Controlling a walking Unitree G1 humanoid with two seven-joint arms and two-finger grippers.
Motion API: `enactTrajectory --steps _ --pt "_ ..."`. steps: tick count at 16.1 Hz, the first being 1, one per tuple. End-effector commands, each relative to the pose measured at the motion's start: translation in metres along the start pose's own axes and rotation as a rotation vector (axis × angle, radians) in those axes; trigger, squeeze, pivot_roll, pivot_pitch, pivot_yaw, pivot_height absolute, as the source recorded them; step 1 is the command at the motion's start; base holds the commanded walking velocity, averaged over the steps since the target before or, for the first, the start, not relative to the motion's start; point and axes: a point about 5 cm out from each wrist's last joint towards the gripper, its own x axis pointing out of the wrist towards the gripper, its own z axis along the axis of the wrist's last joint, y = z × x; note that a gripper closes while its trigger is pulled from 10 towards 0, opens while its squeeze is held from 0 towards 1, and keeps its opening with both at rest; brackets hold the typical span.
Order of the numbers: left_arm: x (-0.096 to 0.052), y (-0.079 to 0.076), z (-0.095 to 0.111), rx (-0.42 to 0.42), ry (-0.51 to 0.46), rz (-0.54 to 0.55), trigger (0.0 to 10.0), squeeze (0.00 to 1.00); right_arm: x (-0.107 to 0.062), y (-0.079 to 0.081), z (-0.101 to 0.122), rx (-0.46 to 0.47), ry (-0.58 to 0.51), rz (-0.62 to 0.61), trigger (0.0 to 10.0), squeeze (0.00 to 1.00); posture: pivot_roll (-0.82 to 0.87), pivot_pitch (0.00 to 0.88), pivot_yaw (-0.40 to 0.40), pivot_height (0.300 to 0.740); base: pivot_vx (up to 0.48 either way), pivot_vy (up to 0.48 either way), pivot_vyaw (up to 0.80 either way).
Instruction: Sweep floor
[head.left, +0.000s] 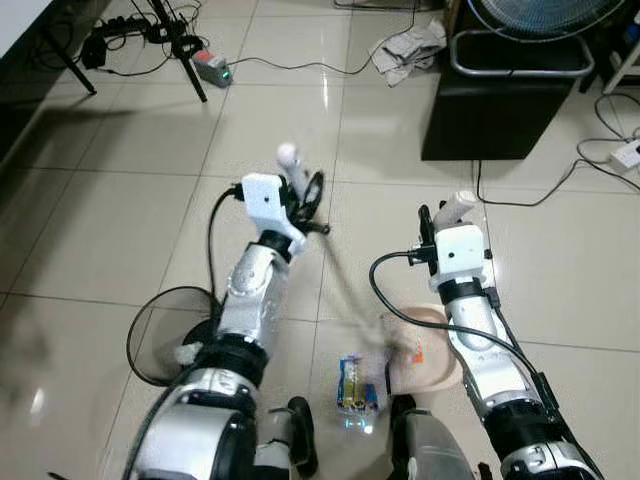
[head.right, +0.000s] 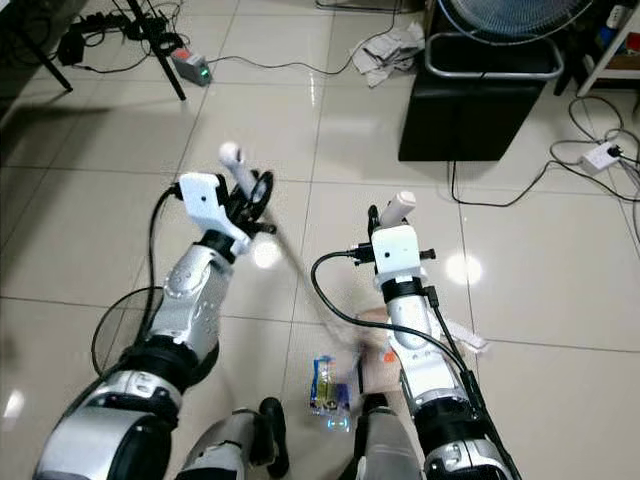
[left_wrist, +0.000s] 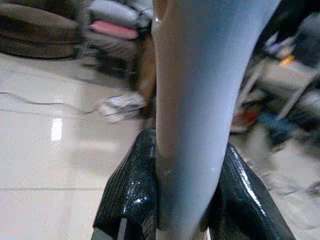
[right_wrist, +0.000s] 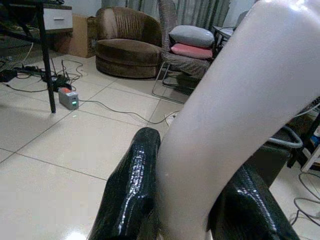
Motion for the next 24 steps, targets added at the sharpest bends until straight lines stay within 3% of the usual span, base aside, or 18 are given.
enactTrajectory --steps 1,3,5,8,11,13,14,16,20,21,24 --pt "0.001 -0.004 0.008 -0.044 -0.05 -0.047 10.0 0.0 -0.006 0.005 -0.008 0.017 0.038 0.011 10.0 0.0 0.02 0.244 0.13 0.74 0.0 0.0 0.0" --pt "0.004 -0.01 0.013 -0.064 -0.059 -0.135 10.0 0.0 -0.006 0.003 -0.009 0.023 0.041 0.006 10.0 0.0 0.02 0.233 0.13 0.74 0.0 0.0 0.0" --pt "0.007 -0.015 0.021 -0.013 -0.052 -0.258 10.0 0.0 -0.003 -0.001 -0.008 0.041 0.03 -0.009 10.0 0.0 0.02 0.208 0.131 0.74 0.0 0.0 0.0" --pt "0.015 -0.004 0.052 0.128 -0.099 -0.34 10.0 0.0 0.0 -0.008 -0.006 0.091 0.014 -0.045 10.0 0.0 0.03 0.177 0.13 0.74 0.0 0.0 0.0" --pt "0.024 0.006 0.076 0.185 -0.139 -0.357 10.0 0.0 0.002 -0.013 -0.006 0.192 -0.002 -0.092 10.0 0.0 0.05 0.138 0.129 0.74 0.0 0.0 0.0" --pt "0.028 0.016 0.093 0.224 -0.169 -0.339 10.0 0.0 0.002 -0.021 -0.006 0.279 -0.015 -0.161 10.0 0.0 0.05 0.111 0.133 0.74 0.0 0.0 0.0" --pt "0.031 0.031 0.108 0.287 -0.175 -0.281 10.0 0.0 0.002 -0.029 -0.006 0.311 -0.028 -0.2 10.0 0.0 0.05 0.085 0.141 0.74 0.0 0.0 0.0" --pt "0.029 0.051 0.117 0.368 -0.146 -0.176 10.0 0.0 0.003 -0.034 -0.004 0.328 -0.048 -0.207 10.0 0.0 0.03 0.065 0.15 0.74 0.0 0.0 0.0" --pt "0.01 0.08 0.108 0.448 -0.093 0.005 10.0 0.0 0.006 -0.047 0.011 0.35 -0.117 -0.214 10.0 0.0 0.01 0.046 0.135 0.74 0.0 0.0 0.0" --pt "-0.002 0.091 0.101 0.455 -0.082 0.087 10.0 0.0 0.005 -0.055 0.019 0.366 -0.144 -0.233 10.0 0.0 0.0 0.037 0.119 0.74 0.0 0.0 0.0" --pt "-0.019 0.092 0.085 0.382 -0.068 0.112 10.0 0.0 0.005 -0.073 0.039 0.363 -0.181 -0.261 10.0 0.0 -0.01 0.041 0.106 0.74 0.0 0.0 0.0"
